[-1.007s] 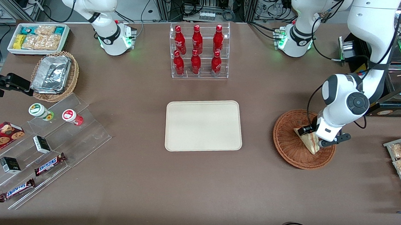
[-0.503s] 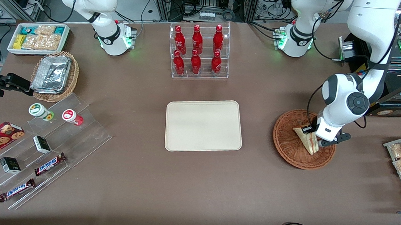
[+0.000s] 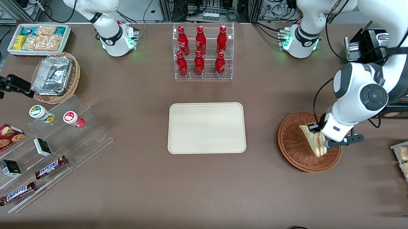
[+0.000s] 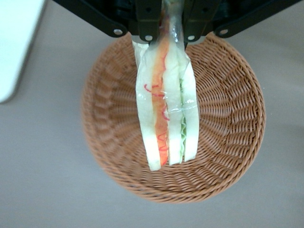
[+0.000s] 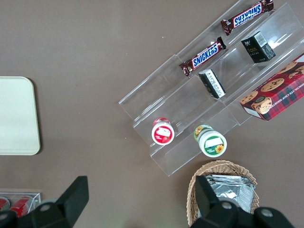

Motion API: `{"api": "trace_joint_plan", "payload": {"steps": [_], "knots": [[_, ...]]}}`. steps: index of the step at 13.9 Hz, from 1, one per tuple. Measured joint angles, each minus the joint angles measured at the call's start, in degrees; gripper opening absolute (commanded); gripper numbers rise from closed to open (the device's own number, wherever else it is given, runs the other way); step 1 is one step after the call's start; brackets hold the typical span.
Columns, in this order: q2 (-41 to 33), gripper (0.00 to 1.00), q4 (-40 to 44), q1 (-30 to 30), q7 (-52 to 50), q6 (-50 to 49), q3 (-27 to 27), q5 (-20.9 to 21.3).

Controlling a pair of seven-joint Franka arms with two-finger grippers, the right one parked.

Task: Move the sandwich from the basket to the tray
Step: 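Lift the sandwich and carry it with the left gripper over the tray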

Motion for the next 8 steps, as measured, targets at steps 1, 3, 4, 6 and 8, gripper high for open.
{"api": "trace_joint_plan", "payload": {"steps": [1,3,4,6,8], "knots": [[-0.1,0.0,3.1,-1.6,-0.2,-3.4,-0.1,0.0],[0.0,0.0,8.3,-4.7,-0.6,-7.9,-0.3,-0.1],[0.2,0.0,10.2,-6.4,-1.2,-8.9,-0.5,-0.1],[1.3,0.0,12.7,-10.2,-3.9,-9.3,-0.7,-0.5],[3.8,0.0,14.9,-13.6,-6.1,-9.3,-1.1,-3.0]]}}
